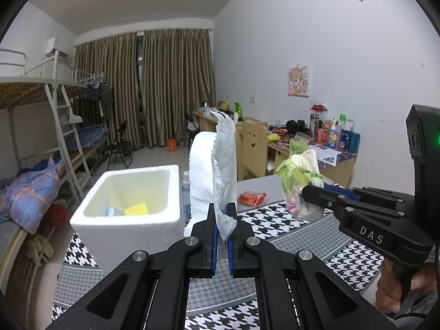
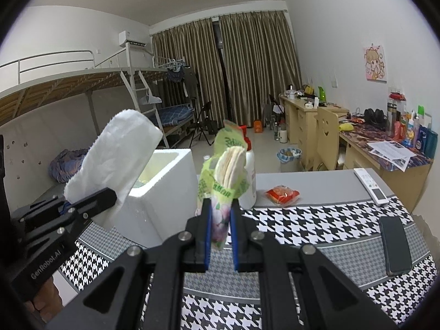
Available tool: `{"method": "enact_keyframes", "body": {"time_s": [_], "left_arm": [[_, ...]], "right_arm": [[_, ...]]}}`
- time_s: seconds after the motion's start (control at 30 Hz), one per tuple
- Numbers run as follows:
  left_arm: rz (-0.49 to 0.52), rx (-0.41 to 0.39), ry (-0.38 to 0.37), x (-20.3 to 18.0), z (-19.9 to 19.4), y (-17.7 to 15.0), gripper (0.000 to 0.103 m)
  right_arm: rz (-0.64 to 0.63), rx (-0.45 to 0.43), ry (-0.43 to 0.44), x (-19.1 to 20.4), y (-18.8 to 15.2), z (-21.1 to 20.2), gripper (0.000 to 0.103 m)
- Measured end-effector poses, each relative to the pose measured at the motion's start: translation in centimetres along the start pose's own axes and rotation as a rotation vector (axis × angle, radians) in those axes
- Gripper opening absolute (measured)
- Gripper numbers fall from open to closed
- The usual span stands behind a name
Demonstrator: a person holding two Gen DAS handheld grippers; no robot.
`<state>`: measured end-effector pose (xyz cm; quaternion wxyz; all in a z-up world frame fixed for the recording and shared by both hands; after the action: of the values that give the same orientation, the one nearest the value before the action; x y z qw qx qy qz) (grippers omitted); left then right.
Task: Organize soft objects
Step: 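Carry the tissue and the packet over the foam box with both grippers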
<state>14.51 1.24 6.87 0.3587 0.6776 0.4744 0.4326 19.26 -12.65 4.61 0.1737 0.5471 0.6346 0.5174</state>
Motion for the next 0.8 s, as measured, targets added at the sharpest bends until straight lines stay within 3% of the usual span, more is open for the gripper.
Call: {"method": "enact_keyframes", "body": {"time_s": [0.8], "left_arm": [[-0.016, -0.048, 0.055, 3.6, 0.2, 1.8, 0.006]], "right_arm": [[-0.014, -0.032, 0.024, 2.2, 1.9, 1.3, 0.015]]}}
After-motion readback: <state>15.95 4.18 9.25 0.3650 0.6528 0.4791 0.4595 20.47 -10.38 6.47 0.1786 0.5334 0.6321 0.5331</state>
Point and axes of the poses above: each gripper's, at about its wrist camera, not at the fingertips, and z roughly the way its jaws point, x to its left, y to its top, the point moved 3 cm from there along z, roughly the way its jaws point, and after that the axes turned 15 degrees about z, right-handed, at the moved point
